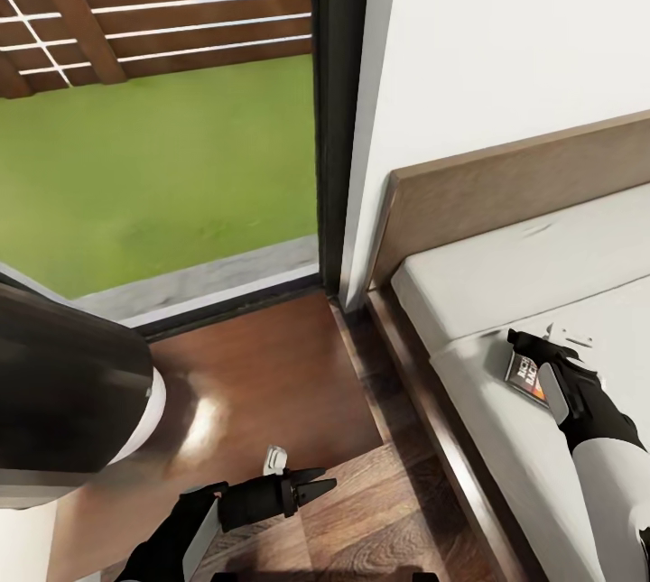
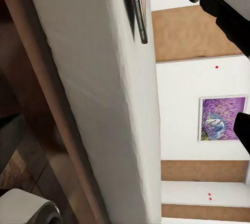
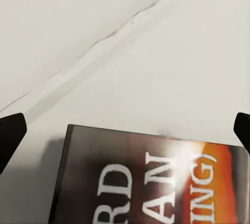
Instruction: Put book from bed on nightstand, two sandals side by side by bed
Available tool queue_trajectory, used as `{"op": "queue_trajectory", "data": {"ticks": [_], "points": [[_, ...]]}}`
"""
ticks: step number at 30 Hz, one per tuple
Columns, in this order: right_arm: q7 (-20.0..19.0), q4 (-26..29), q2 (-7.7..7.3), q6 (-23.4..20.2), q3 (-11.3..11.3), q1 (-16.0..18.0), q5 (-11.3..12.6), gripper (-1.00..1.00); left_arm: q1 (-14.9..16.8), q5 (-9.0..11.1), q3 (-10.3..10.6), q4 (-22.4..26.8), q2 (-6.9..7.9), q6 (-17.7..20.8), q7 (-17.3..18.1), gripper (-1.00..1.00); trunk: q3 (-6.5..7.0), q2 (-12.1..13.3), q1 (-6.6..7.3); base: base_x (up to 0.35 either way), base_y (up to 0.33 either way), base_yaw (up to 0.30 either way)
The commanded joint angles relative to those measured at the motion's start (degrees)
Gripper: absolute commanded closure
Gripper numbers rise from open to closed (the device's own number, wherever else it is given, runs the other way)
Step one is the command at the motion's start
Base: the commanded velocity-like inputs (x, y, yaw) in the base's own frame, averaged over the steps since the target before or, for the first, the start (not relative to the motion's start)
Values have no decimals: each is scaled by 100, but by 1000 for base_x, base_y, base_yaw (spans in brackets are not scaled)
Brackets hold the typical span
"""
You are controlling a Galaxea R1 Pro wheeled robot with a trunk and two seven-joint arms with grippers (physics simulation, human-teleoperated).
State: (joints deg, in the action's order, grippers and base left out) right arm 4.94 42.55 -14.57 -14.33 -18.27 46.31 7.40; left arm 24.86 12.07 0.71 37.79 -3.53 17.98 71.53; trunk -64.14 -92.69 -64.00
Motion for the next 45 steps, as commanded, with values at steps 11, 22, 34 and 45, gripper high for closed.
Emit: {"op": "queue_trajectory", "data": {"ticks": [11, 22, 34, 45], "points": [[32, 8, -2, -26, 7, 1, 60, -100, 2, 32, 4, 3, 1, 61, 10, -100, -4, -3, 0, 0, 0, 0], [29, 8, -2, -26, 7, 1, 60, -100, 2, 32, 6, 9, 1, 66, 10, -100, -4, -3, 0, 9, 0, 0], [29, 8, -2, -26, 7, 1, 60, -100, 2, 32, 8, 9, 1, 66, 10, -100, -4, -3, 0, 24, 0, 0], [28, 8, -2, -26, 7, 1, 60, -100, 2, 32, 1, 1, 1, 66, 10, -100, -57, -123, -66, 0, 0, 0]]}}
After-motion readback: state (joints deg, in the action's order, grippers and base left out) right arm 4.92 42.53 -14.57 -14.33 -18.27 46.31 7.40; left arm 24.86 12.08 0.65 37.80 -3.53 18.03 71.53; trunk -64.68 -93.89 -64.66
